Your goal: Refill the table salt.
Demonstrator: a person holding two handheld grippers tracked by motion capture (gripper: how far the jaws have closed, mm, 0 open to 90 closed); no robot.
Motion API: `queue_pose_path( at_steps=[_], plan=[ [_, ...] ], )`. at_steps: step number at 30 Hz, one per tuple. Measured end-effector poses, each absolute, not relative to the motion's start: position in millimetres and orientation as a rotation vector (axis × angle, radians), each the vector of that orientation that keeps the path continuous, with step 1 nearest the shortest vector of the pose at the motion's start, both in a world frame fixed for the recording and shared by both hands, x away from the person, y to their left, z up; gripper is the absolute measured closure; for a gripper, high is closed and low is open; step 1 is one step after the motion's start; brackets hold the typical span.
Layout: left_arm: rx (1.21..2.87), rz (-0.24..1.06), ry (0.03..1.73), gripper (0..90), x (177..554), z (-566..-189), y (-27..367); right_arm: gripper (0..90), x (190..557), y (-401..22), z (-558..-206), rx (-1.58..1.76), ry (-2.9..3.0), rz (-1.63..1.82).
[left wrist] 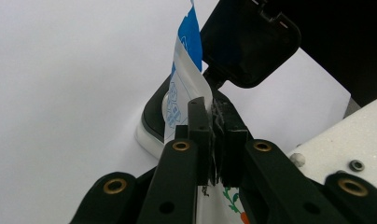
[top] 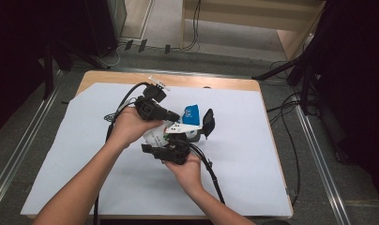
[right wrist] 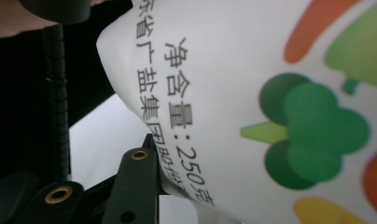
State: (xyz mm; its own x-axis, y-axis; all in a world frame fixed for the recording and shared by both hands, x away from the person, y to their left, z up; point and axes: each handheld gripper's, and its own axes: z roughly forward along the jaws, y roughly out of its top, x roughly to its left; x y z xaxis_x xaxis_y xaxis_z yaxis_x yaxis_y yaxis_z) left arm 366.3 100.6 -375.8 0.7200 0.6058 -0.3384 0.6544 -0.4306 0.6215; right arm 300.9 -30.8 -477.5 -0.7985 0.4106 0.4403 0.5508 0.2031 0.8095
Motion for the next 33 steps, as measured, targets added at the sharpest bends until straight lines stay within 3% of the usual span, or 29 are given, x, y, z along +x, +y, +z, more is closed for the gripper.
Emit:
queue_pose_path(
  at_steps=[33],
  plan=[
    [2.15, -0.08, 0.932, 87.8, 358.4, -385.8, 117.8, 66.2, 295.4, -24.6, -501.9, -0.977, -2.483, -1.612]
  ],
)
